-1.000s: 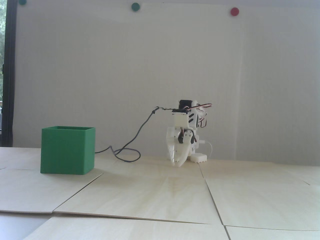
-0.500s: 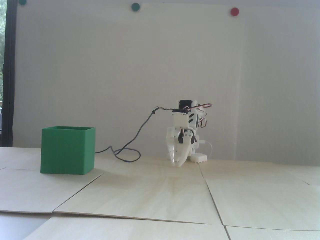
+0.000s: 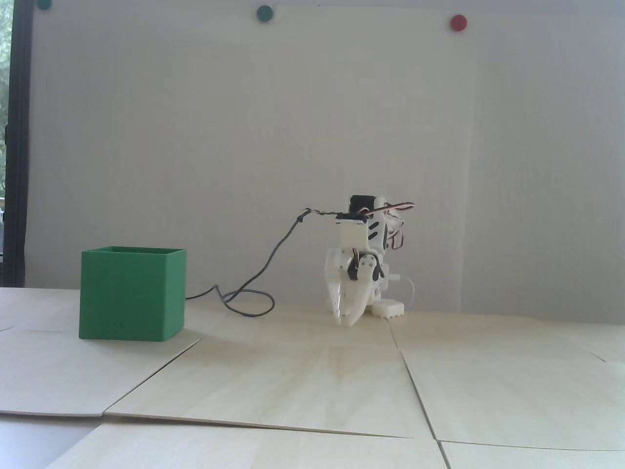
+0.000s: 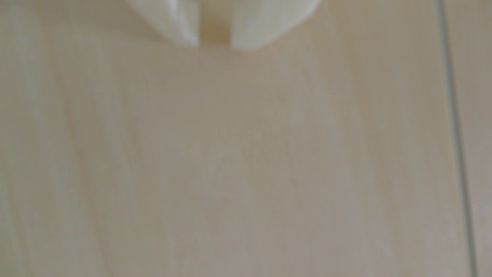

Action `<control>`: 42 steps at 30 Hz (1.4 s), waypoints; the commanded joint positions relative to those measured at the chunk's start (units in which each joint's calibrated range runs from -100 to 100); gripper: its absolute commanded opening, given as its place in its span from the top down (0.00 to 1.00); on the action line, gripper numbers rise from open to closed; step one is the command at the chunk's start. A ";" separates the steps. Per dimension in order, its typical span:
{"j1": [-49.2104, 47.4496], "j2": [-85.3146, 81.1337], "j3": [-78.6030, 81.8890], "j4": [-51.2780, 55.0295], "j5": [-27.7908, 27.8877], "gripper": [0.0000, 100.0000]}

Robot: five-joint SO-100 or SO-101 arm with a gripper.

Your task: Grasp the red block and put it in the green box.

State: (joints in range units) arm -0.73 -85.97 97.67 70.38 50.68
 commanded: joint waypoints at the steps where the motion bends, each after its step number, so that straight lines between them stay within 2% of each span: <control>1: -0.36 0.02 0.73 0.27 -0.13 0.98; 42: -0.36 0.02 0.73 0.27 -0.13 0.98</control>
State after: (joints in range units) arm -0.73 -85.97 97.67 70.38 50.68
